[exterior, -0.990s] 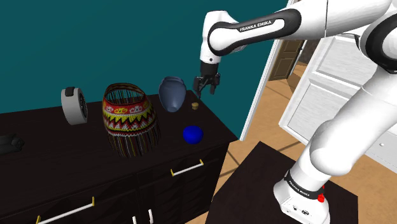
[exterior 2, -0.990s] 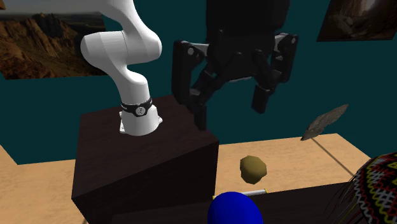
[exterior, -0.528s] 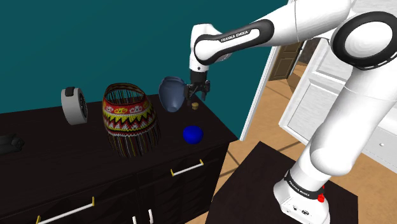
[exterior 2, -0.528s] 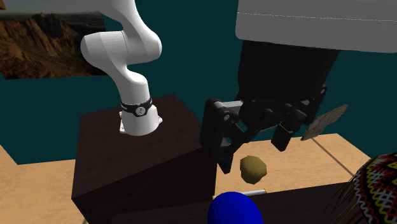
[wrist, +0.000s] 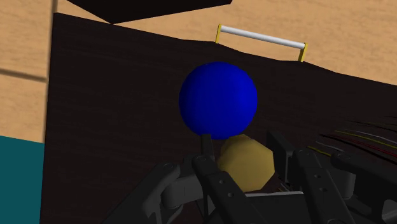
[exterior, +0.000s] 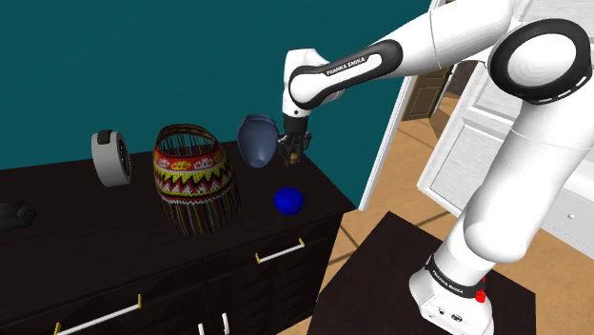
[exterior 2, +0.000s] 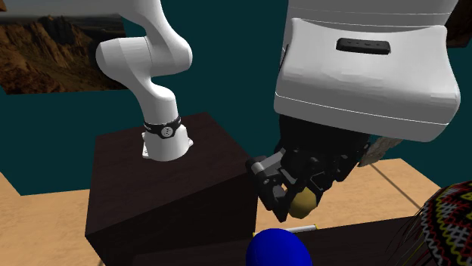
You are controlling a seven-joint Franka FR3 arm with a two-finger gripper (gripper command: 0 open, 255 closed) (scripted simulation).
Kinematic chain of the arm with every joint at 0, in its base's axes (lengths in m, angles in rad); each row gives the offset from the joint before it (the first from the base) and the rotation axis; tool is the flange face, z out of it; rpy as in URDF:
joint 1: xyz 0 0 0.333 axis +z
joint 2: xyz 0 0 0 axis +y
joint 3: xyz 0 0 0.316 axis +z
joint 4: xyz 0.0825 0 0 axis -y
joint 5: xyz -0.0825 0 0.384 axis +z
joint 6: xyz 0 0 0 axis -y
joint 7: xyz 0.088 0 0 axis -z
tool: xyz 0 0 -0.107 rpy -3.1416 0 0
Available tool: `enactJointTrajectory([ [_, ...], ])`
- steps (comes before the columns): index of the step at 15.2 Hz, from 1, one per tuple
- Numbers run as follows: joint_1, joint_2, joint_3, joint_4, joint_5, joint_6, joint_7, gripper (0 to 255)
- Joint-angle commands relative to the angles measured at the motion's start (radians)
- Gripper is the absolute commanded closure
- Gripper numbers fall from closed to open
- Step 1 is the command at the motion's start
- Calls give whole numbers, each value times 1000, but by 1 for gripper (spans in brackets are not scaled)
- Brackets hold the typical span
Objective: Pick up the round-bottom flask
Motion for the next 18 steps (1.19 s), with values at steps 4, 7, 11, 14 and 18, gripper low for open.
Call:
enactJointTrajectory([
  [4, 0, 0, 0, -1, 0, 1, 0, 255],
  [7, 0, 0, 0, -1, 0, 1, 0, 255],
  [11, 0, -12, 0, 24, 1, -36, 1, 255],
  [14, 0, -26, 0, 48, 2, -74, 1, 255],
  [18, -1, -42, 0, 84, 4, -125, 2, 255],
])
